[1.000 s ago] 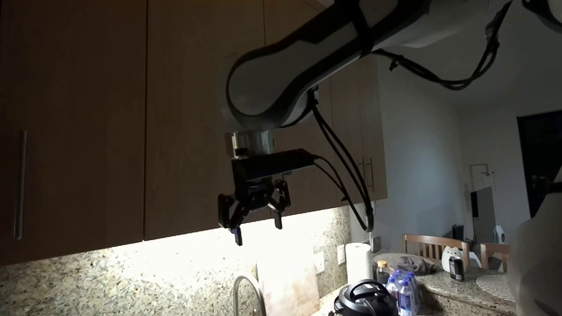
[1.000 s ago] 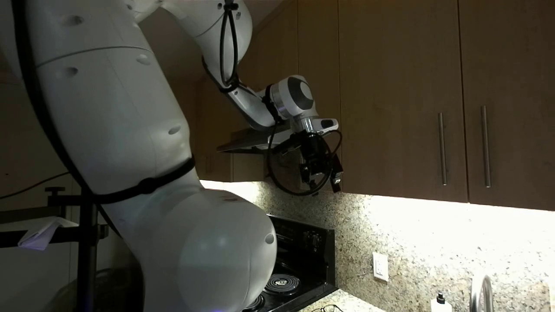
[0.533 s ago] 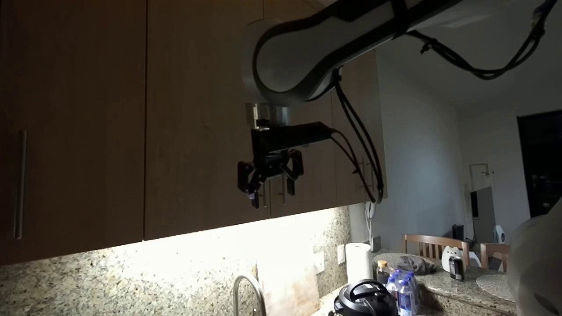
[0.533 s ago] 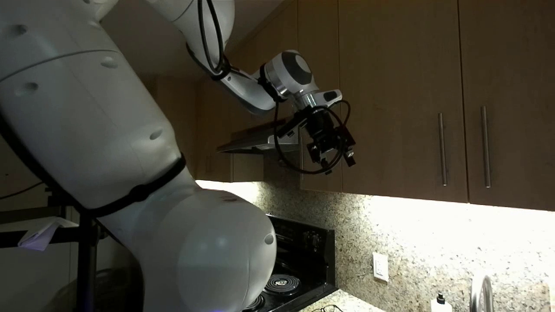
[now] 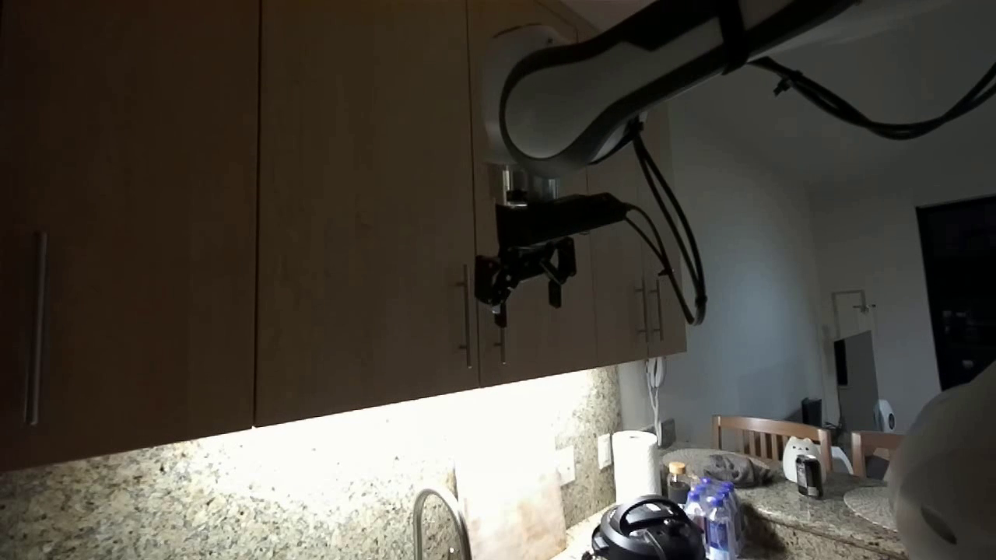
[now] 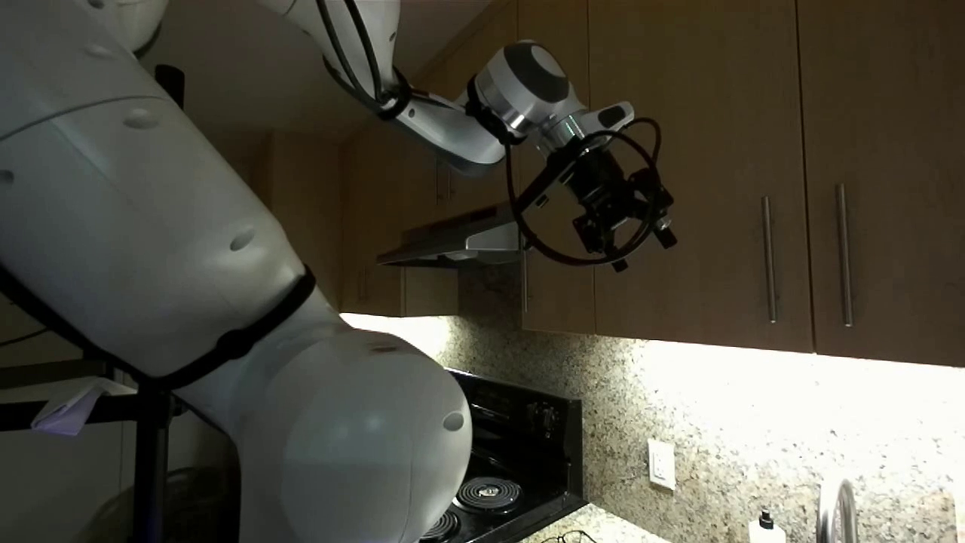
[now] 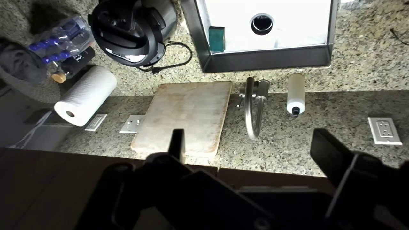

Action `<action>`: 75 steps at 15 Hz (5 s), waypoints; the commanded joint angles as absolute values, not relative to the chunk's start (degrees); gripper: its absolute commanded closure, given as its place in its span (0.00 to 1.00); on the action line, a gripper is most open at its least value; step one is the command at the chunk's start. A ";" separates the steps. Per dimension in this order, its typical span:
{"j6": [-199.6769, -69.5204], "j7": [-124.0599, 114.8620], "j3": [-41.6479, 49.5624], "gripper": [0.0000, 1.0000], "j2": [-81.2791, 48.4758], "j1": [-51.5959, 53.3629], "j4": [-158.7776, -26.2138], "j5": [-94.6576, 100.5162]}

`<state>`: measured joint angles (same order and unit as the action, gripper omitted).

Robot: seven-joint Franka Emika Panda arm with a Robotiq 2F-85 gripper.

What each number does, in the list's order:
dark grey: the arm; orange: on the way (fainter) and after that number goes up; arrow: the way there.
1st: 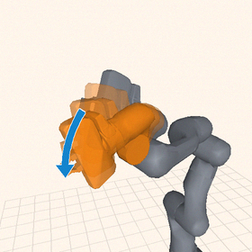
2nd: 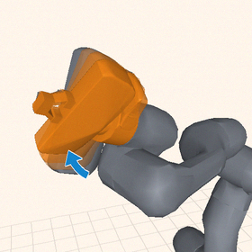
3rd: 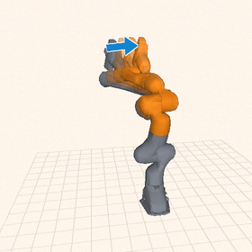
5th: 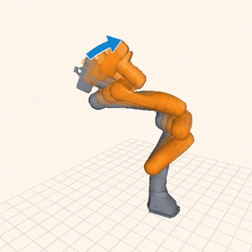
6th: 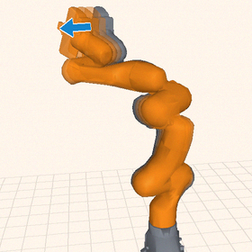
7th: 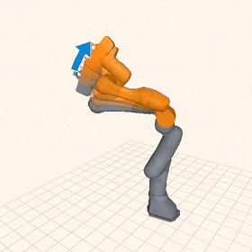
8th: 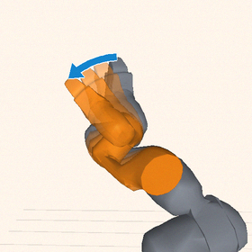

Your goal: Open the third cabinet door from the right

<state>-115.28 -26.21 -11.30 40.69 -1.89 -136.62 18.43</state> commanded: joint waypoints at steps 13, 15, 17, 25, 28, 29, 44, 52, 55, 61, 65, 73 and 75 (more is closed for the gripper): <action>-119.76 -40.86 -18.48 0.00 34.99 -7.71 -134.09 21.06; -121.69 -44.13 -18.03 0.00 32.47 -9.80 -131.81 22.52; -122.51 -45.10 -16.61 0.00 30.03 -11.12 -128.97 23.81; -123.79 -44.19 -9.60 0.00 22.56 -13.64 -118.11 29.79; -124.34 -44.22 -8.31 0.00 20.08 -13.01 -117.28 31.58; -124.33 -44.41 -8.09 0.00 19.32 -12.74 -117.32 31.76; -124.76 -45.57 -7.26 0.00 14.52 -11.21 -117.21 37.81; -130.87 -54.73 -5.04 0.00 8.05 -9.27 -115.07 45.33; -132.41 -63.35 -3.94 0.00 7.12 -9.14 -114.32 51.61; -132.50 -72.77 -1.37 0.00 5.79 -7.94 -114.33 57.31; -133.58 -78.38 -0.75 0.00 5.12 -6.74 -114.29 61.64; -132.72 -87.16 0.67 0.00 2.72 -5.67 -112.49 70.53; -132.34 -87.70 0.94 0.00 1.63 -5.55 -111.92 71.43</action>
